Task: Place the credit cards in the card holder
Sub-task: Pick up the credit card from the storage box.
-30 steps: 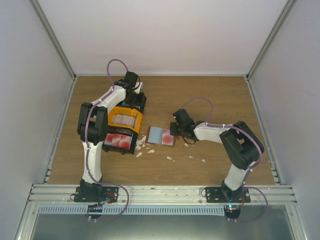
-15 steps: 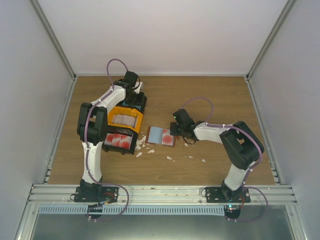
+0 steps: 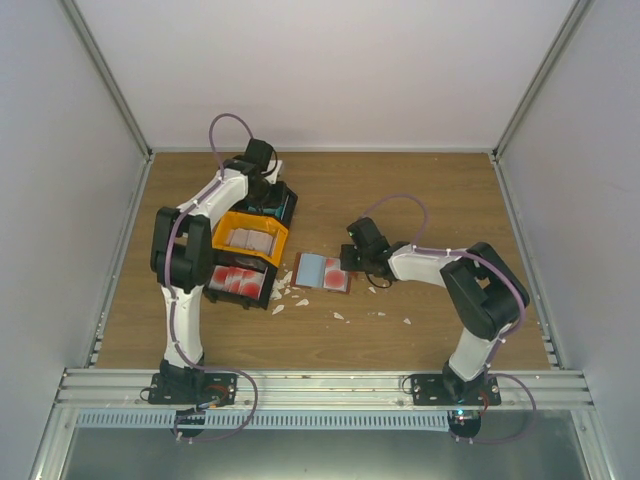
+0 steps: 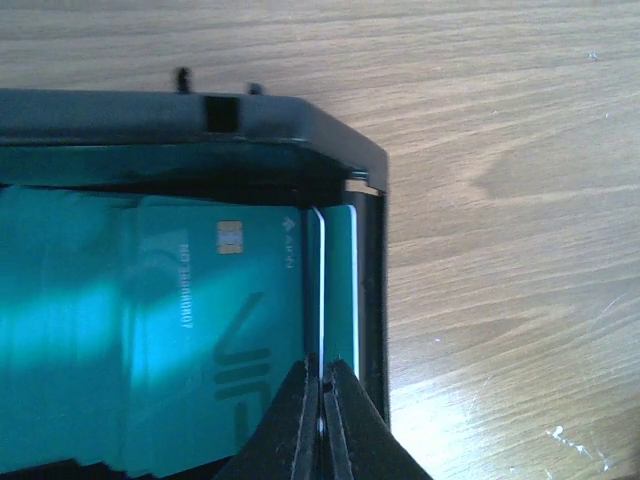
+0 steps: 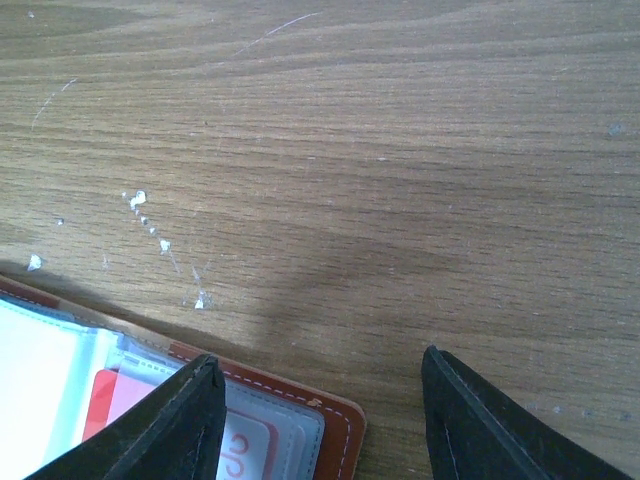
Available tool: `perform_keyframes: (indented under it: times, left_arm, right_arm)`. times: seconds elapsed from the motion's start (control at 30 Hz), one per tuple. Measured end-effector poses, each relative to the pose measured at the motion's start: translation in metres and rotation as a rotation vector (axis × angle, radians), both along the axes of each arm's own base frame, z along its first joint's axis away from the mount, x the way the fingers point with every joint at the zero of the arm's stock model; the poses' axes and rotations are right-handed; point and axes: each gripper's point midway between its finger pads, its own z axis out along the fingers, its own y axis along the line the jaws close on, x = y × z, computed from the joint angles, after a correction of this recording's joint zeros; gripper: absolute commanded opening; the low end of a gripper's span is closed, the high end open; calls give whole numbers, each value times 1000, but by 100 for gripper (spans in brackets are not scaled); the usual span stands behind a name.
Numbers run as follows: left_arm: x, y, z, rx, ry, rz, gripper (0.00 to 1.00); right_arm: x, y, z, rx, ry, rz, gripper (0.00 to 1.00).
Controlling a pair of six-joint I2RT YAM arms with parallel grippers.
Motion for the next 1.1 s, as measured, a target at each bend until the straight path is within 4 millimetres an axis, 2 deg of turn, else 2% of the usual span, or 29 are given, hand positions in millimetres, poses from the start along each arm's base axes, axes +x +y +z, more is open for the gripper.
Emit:
perform_keyframes:
  times: [0.1,0.2,0.37,0.43,0.5,0.63,0.77,0.87,1.0,1.1]
  left_arm:
    - [1,3,6,7,-15,8,0]
    - [1,5,22,11,-50,11,0]
    - [-2,16,63,37,-146,32,0]
    - [-4,20,81,44,-195,47,0]
    - [-9,24,101,38,-244,55,0]
    - [-28,23,141,-11,-336,41,0]
    - [-63,8,191,-135,-448,-37,0]
    - [-93,-4,225,-256,-518,-104,0]
    - [-135,-24,259,-459,-559,-202,0]
    - [-163,-41,271,-616,-530,-272,0]
  right_arm:
    - [-2,0,1,11,6,-1,55]
    - [-8,-3,2,12,21,0,55]
    - [-20,-9,8,14,53,-4,56]
    - [-22,-9,22,34,35,-2,56]
    - [-23,-5,43,76,0,12,57]
    - [-28,13,97,220,-95,103,59]
    - [-40,29,141,355,-164,206,70]
    - [-58,35,176,471,-233,276,78]
    - [-82,34,230,623,-346,340,79]
    - [-94,35,271,740,-427,382,72]
